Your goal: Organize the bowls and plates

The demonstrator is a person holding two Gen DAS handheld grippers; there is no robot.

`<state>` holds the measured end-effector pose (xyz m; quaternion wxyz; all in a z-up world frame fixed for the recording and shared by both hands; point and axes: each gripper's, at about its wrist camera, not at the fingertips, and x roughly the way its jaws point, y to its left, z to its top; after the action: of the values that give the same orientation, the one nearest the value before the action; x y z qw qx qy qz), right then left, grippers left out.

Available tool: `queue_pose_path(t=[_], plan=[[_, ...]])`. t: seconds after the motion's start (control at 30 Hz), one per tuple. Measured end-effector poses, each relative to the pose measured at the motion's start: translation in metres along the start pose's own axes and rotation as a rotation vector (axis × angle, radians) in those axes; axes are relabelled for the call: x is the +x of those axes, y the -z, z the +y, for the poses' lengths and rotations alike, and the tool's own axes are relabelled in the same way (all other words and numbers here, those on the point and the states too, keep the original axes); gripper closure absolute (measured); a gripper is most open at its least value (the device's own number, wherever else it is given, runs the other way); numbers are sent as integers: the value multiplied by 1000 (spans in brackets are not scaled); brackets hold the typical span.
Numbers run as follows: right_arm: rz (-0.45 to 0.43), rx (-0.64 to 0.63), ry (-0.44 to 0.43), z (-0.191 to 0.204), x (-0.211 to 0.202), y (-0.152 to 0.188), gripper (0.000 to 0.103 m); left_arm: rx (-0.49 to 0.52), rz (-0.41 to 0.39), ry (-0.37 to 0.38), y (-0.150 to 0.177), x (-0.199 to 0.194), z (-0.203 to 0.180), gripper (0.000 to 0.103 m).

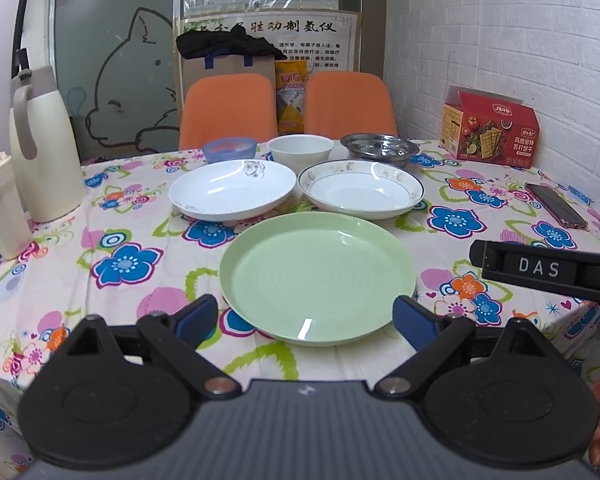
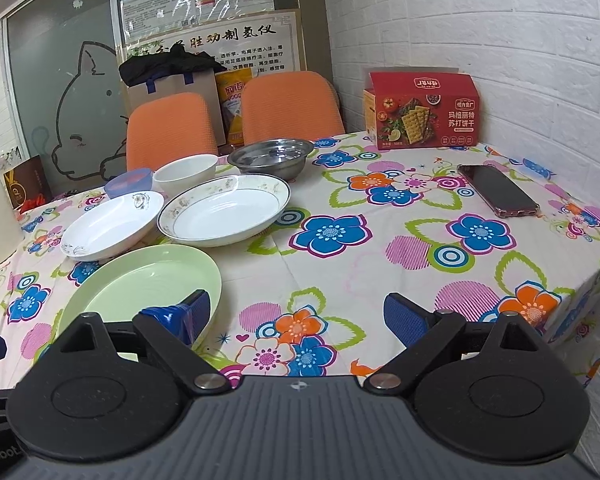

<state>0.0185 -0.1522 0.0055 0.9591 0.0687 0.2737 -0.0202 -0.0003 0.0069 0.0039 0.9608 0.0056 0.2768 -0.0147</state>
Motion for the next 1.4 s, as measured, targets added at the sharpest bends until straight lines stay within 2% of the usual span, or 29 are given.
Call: queue_pose_path(t=[1.2, 1.4], plan=[[12, -17, -8, 6, 5, 1, 22, 2, -11, 5, 1, 1, 0, 9], [40, -4, -3, 3, 18, -1, 22, -13, -1, -10, -6, 9, 14, 9]])
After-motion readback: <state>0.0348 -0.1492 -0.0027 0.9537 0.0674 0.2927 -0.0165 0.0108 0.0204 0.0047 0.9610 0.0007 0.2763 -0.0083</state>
